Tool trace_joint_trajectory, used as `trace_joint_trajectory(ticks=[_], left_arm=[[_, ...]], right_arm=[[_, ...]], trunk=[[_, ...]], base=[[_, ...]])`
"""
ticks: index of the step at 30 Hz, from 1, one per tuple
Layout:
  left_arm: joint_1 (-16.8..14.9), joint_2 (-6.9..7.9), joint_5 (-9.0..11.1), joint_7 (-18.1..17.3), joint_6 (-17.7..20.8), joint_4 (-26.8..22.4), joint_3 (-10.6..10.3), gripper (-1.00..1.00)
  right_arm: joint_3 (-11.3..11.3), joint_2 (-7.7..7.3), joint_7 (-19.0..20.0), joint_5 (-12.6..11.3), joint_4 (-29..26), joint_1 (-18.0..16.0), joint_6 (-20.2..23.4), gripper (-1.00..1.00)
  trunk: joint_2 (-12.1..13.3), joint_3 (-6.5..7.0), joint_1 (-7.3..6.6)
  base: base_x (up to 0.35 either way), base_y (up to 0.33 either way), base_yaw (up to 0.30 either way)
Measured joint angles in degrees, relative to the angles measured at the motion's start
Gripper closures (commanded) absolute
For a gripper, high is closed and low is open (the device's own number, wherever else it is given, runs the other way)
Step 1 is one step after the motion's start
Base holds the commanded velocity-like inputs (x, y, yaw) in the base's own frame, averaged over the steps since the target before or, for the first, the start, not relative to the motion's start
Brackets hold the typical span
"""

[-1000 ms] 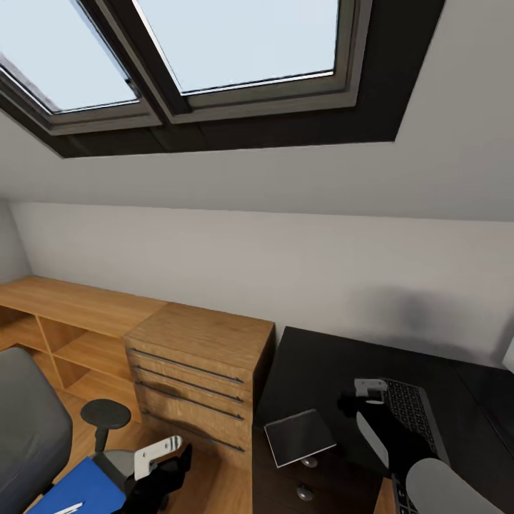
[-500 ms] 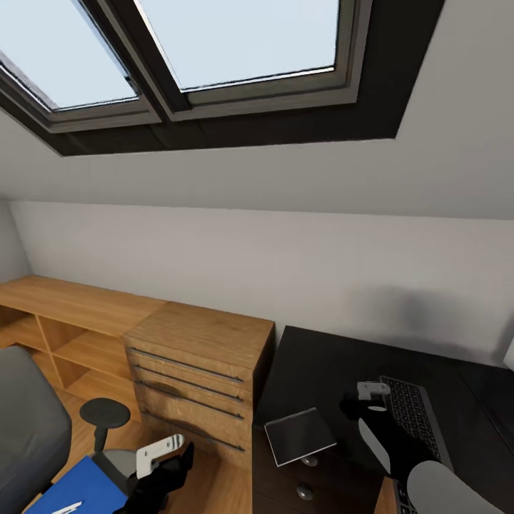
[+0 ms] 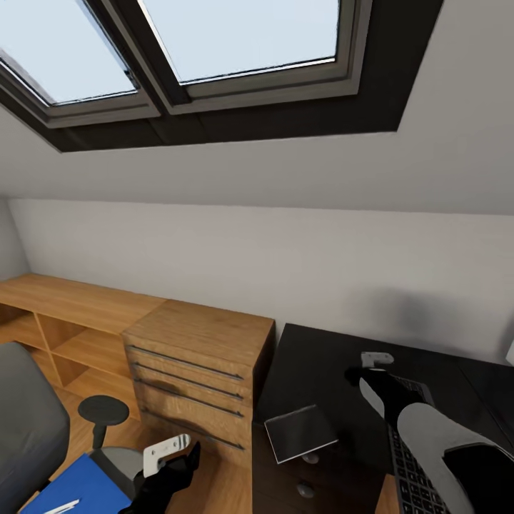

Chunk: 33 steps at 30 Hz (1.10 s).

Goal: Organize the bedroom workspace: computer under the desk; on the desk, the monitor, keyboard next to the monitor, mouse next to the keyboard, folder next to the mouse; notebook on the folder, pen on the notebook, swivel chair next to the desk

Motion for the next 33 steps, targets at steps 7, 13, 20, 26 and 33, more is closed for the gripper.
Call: trace_joint_trajectory(ticks=[7, 13, 20, 26, 33], left_arm=[[0.0, 0.01, 0.0, 0.0, 0.0, 0.0, -0.1, -1.00], [0.0, 0.01, -0.1, 0.0, 0.0, 0.0, -0.1, -1.00], [0.0, 0.08, 0.0, 0.0, 0.2, -0.6, 0.0, -1.00], [0.0, 0.09, 0.0, 0.0, 0.2, -0.8, 0.0, -1.00], [0.0, 0.13, 0.0, 0.0, 0.2, -0.8, 0.0, -1.00]], right_arm=[[-0.2, 0.22, 1.1, -0.5, 2.0, -1.0, 0.2, 1.00], [-0.1, 0.34, 1.2, -0.5, 2.3, -1.0, 0.4, 1.00], [-0.1, 0.83, 1.1, -0.5, 2.6, -0.9, 0.6, 1.00], [-0.2, 2.21, 1.1, -0.3, 2.7, -0.9, 0.6, 1.00], [-0.2, 2.35, 1.2, -0.2, 3.4, -0.9, 0.5, 1.00]], trunk=[[-2.8, -1.26, 1.54], [-5.2, -2.34, 2.86], [-8.0, -3.60, 4.40], [-10.4, -4.68, 5.71], [-13.2, -5.94, 7.25]], base=[[0.000, 0.000, 0.000], [0.000, 0.000, 0.000], [0.000, 0.000, 0.000], [0.000, 0.000, 0.000], [0.000, 0.000, 0.000]])
